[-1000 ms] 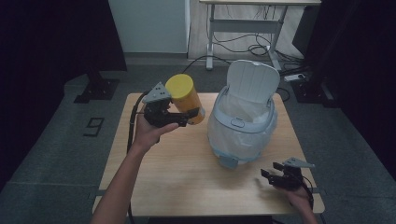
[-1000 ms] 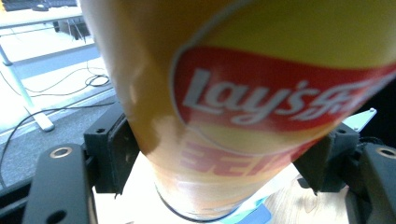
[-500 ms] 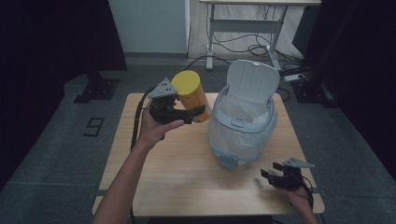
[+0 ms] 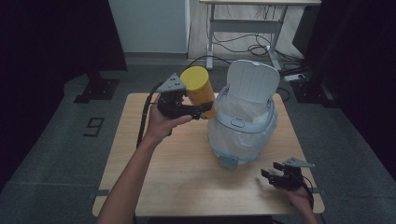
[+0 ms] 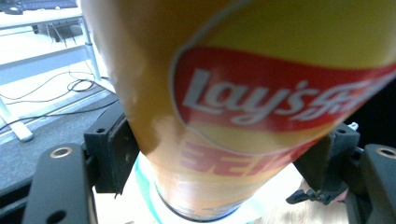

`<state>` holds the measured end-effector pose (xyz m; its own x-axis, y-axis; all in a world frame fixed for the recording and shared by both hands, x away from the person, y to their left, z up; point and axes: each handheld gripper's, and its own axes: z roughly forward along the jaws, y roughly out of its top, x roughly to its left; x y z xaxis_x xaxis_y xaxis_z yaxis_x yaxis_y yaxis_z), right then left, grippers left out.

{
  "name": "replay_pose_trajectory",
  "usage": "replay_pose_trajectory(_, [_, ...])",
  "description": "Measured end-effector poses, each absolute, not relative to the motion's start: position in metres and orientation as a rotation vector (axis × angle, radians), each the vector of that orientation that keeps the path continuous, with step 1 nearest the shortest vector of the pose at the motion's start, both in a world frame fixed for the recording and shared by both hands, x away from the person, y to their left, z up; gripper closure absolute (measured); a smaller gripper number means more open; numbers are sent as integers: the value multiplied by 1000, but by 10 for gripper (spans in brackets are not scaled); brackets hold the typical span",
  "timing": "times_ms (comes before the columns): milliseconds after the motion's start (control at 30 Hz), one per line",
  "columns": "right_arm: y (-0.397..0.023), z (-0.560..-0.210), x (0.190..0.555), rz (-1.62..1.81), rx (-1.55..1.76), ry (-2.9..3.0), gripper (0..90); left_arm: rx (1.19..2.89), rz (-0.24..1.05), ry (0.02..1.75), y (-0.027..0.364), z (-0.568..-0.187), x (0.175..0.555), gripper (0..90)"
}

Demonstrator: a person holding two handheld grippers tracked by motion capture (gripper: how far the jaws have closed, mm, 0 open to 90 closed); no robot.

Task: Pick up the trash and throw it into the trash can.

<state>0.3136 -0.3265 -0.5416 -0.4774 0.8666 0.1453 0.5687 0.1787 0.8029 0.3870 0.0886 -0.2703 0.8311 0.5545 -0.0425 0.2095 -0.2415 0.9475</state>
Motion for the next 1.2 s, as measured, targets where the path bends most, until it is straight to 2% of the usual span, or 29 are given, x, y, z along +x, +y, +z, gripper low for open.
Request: replay_pose_trajectory(1200, [-333,-543,315,1192,1391,2108,281,1852,314,546,36,-256,415,238])
